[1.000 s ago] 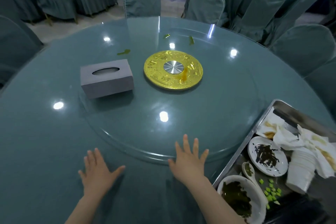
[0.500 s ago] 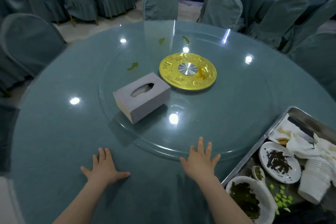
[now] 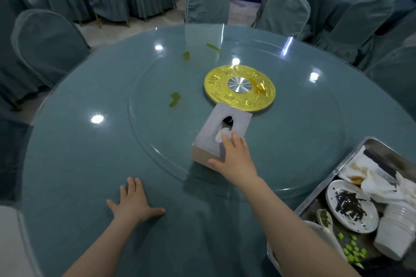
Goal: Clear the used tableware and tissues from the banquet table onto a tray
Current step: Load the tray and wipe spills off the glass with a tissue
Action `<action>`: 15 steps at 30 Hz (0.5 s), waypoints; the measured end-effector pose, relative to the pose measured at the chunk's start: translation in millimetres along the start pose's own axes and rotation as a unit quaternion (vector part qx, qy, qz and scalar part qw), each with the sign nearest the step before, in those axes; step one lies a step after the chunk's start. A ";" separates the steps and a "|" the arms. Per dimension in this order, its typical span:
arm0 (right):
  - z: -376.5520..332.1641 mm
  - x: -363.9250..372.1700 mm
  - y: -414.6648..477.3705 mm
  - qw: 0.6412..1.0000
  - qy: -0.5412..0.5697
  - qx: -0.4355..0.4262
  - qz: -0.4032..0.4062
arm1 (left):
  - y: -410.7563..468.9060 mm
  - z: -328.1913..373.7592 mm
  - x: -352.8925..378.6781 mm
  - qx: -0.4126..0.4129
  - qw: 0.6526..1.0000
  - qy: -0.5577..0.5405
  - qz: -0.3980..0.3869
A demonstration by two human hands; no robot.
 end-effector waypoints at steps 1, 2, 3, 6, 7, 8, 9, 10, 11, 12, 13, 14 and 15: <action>4.1 0.8 1.1 1.000 -0.017 0.011 -0.007 | -0.2 0.1 -0.4 0.001 1.000 0.003 0.001; 10.1 0.8 1.5 0.999 -0.029 0.027 -0.010 | -0.1 0.5 -0.5 0.001 1.000 0.006 0.002; 16.8 -1.5 1.7 0.998 -0.037 0.043 -0.007 | 0.2 0.9 -0.3 0.002 1.000 0.008 0.002; 34.3 -15.7 5.3 0.996 -0.061 0.066 0.011 | 0.7 1.7 0.3 0.003 1.000 0.012 0.000; 37.2 -18.8 5.9 0.996 -0.071 0.054 0.006 | 0.6 1.7 0.3 0.003 1.000 0.012 -0.002; 39.5 -20.6 5.2 0.996 -0.077 0.038 -0.002 | 0.6 2.1 0.3 0.003 1.000 0.012 -0.002; 41.4 -21.2 3.0 0.997 -0.075 0.021 -0.011 | 0.8 2.4 0.4 0.003 1.000 0.012 -0.002; 42.6 -21.0 -0.5 0.997 -0.071 0.004 -0.021 | 1.1 2.8 0.5 0.003 1.000 0.013 -0.003; 43.4 -20.3 -4.7 0.997 -0.066 -0.013 -0.032 | 1.2 3.0 0.8 0.003 1.000 0.013 -0.004; 43.8 -19.0 -8.7 0.997 -0.059 -0.030 -0.046 | 1.2 2.9 1.3 0.003 1.000 0.014 -0.005; 44.4 -18.0 -12.6 0.996 -0.053 -0.045 -0.064 | 1.0 2.3 1.4 0.003 1.000 0.014 -0.005; 45.6 -17.4 -15.9 0.993 -0.052 -0.057 -0.084 | 0.7 1.5 1.0 0.003 1.000 0.015 -0.004; 48.0 -17.3 -19.0 0.990 -0.063 -0.068 -0.104 | 0.4 0.7 0.7 0.003 1.000 0.015 -0.003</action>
Point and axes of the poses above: each hand's wrist, its own y-axis towards the middle knuckle, its own x-axis out of the palm, z = x × y, the point moved 8 cm from there along y, towards the middle knuckle, and after that the axes turned 12 degrees about z, right-handed, at the moved point
